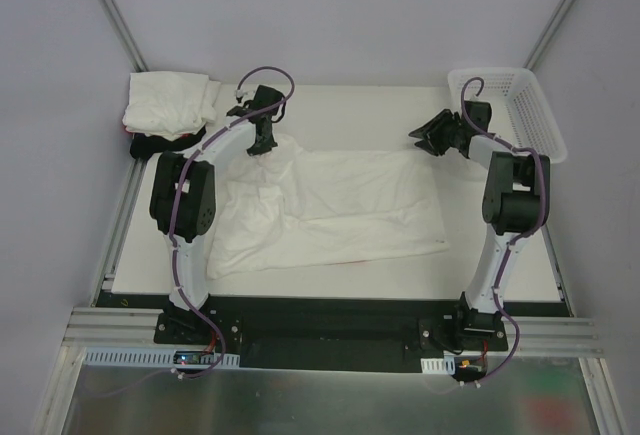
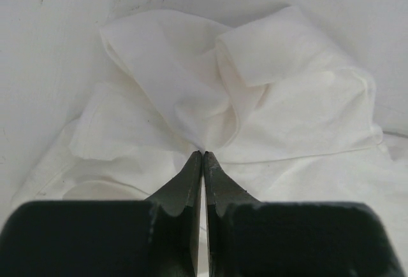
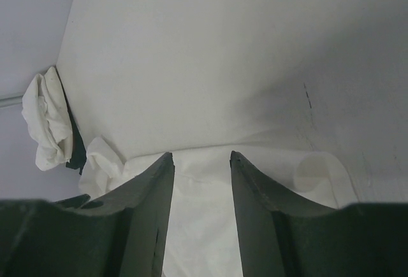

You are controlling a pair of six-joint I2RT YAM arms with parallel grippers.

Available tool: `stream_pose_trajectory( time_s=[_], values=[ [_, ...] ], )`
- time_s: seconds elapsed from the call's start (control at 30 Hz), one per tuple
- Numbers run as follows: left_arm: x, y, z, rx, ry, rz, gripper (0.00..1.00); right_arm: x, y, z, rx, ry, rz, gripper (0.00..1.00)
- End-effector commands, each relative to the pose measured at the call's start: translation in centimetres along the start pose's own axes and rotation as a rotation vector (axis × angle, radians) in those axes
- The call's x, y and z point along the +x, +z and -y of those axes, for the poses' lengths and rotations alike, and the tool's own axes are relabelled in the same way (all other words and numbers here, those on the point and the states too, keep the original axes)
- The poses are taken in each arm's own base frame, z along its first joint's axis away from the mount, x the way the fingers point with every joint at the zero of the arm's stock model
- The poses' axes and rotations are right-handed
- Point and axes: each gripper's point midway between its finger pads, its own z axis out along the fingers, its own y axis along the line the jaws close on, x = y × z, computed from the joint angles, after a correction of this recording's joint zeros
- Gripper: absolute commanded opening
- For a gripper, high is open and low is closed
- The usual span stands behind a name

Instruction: Fold and stack the t-shirts

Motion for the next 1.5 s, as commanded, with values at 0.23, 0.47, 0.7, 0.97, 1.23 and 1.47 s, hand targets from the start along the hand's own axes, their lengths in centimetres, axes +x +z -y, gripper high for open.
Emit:
stream_pose_trajectory(
  time_s=[0.23,0.47,0.7,0.97,1.23,1.47],
  values=[
    [-4.7,-4.4,0.7,0.048,-0.012,0.131,0.00,-2.8,-2.6,6.5,0.161,0.073,0.057,0.44],
    [-4.3,-4.5,-0.1,0.029,-0.009,0.133,0.00,-2.8,-5.7,6.0,0.185,0.039,0.097,0.44],
    [-4.1,-4.3,0.0,0.036,-0.013,0.132,0.00,-0.9,-8.0,3.5,0.135,0.050,0.115,0.44],
    [-5.4,-4.3,0.7,0.054,-0.033,0.161,0.00,0.2,-8.7,5.3,0.231,-0.008,0.100,0.44],
    [-6.2,-5.4,0.1,0.054,-0.037,0.189,0.00,-2.1,-6.3,5.5,0.217,-0.020,0.094,0.42],
    [-6.0,-5.2,-0.7,0.053,-0.053,0.189,0.00,-3.9,-4.5,6.6,0.235,-0.023,0.116,0.41]
  ],
)
